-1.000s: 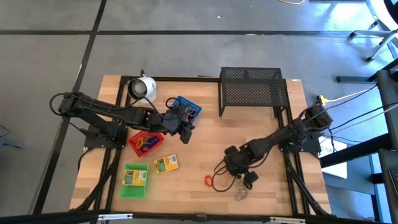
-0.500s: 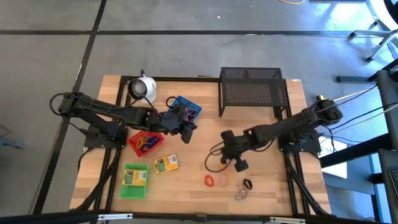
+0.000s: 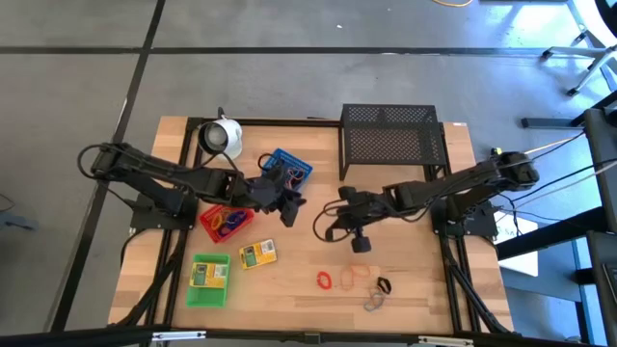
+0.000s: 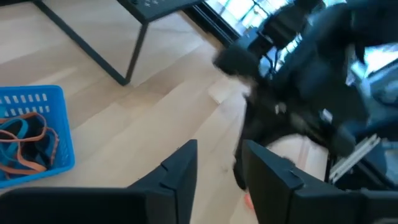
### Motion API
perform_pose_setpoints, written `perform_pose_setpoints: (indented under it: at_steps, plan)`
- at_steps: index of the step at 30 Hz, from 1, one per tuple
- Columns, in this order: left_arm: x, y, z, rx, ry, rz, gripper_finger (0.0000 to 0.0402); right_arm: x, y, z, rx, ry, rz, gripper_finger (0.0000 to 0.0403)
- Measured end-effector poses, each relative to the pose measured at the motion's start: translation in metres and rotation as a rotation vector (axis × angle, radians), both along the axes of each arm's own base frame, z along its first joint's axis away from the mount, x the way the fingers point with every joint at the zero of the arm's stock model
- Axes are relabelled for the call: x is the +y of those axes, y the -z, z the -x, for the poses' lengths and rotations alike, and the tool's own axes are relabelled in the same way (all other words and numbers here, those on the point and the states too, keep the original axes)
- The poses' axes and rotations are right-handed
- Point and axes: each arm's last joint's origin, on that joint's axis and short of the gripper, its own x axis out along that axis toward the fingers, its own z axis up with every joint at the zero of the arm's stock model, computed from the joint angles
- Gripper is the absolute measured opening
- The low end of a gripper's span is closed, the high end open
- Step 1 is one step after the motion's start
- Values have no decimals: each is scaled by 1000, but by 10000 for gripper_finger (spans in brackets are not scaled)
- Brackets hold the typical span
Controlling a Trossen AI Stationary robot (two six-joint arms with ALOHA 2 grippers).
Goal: Pick & Place Office Desk Supplies
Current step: Put the black rubber band into the blue bin
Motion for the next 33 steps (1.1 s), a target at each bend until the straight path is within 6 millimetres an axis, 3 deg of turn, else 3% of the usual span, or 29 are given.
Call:
perform_pose_setpoints:
  at_steps: [6,12,21,33]
  plan:
    - [-11,6,-3,36,61,-62,174,-10,-14,-3,-113,126,38,15]
    - [-18,13,-6,73,101,-152,203,-15,-29,-2,-209,210,-29,15]
    - [-20,27,-27,61,137,-283,207,-9,-53,-2,-391,210,-105,16]
    - [-17,30,-36,39,189,-300,208,-11,-54,-2,-421,232,38,16]
